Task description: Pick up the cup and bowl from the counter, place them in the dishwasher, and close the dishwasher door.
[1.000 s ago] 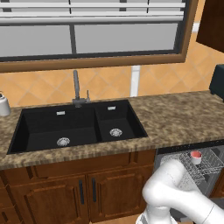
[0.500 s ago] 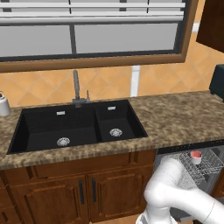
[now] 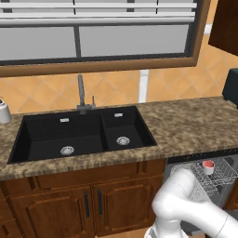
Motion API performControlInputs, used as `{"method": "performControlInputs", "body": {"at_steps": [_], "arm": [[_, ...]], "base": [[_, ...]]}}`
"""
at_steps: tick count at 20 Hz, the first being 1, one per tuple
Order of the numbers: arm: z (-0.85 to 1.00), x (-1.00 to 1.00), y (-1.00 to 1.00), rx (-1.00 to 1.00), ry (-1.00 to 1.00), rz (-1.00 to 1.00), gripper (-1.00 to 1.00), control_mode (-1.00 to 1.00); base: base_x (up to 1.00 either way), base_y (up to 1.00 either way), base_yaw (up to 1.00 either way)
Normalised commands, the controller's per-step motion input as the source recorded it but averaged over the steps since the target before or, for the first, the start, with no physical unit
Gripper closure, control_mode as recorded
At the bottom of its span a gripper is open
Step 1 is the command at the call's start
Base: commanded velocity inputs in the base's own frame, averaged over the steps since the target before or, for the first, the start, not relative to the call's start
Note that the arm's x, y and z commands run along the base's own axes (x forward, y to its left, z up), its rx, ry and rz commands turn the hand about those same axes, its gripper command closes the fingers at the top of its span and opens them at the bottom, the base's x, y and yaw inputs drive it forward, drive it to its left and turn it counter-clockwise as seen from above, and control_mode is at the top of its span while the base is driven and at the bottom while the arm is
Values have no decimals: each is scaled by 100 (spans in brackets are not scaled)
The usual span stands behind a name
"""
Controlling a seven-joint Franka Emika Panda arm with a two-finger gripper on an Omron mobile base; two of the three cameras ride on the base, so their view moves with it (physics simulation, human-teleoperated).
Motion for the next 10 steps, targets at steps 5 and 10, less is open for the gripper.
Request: {"method": "performControlInputs", "body": {"at_steps": [5, 10], "arm": [[-100, 32, 2, 13, -12, 0, -100, -100], [-88, 83, 17, 12, -9, 0, -100, -100]], "base": [[0, 0, 0], [0, 0, 0]]}}
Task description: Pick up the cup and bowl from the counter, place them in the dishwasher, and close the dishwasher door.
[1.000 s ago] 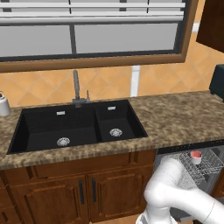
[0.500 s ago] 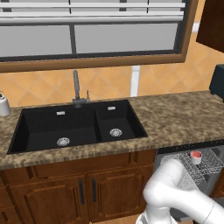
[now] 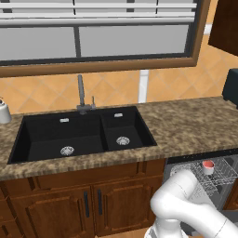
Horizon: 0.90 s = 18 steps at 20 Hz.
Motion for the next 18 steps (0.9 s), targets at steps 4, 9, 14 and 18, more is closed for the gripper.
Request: {"method": "performControlInputs", "body": {"at_steps": [4, 9, 14, 18], "arm": [[-69, 100, 28, 12, -7, 0, -100, -100], [-55, 100, 39, 13, -7, 0, -100, -100], [-37, 100, 41, 15, -9, 0, -100, -100], [-13, 100, 36, 15, -13, 0, -100, -100]], "base": [[0, 0, 0], [0, 0, 0], [0, 0, 0], [0, 0, 0]]}}
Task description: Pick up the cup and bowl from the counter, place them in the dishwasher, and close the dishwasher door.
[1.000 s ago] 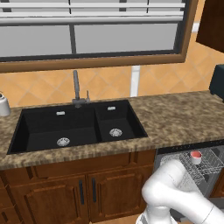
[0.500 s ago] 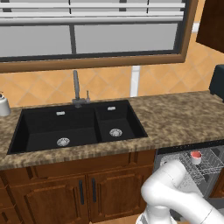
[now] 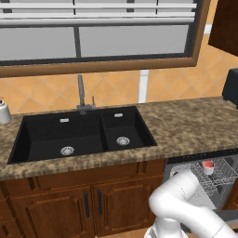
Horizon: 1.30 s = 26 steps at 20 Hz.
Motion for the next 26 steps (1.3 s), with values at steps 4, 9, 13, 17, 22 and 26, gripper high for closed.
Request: {"method": "performControlInputs", "body": {"at_steps": [4, 9, 13, 17, 22, 26], "arm": [[0, 100, 36, 15, -20, 0, -100, -100], [26, 100, 44, 13, -32, 0, -100, -100], [39, 100, 45, 10, -35, 0, -100, -100], [36, 100, 38, 9, -33, 0, -100, -100], [29, 100, 33, 7, -31, 0, -100, -100], [18, 100, 30, 8, -28, 0, -100, -100]], "base": [[0, 0, 0], [0, 0, 0], [0, 0, 0], [0, 0, 0], [0, 0, 0], [0, 0, 0]]}}
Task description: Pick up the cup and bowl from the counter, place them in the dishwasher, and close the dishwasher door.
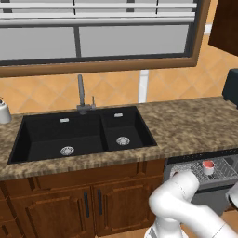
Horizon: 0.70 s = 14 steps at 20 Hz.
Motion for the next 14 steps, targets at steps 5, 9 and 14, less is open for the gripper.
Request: {"method": "performControlInputs", "body": {"at_steps": [5, 9, 14], "arm": [[3, 100, 27, 8, -24, 0, -100, -100], [0, 100, 29, 9, -20, 0, -100, -100], [0, 100, 26, 11, -18, 0, -100, -100]], "base": [[0, 0, 0], [0, 0, 0], [0, 0, 0]]}}
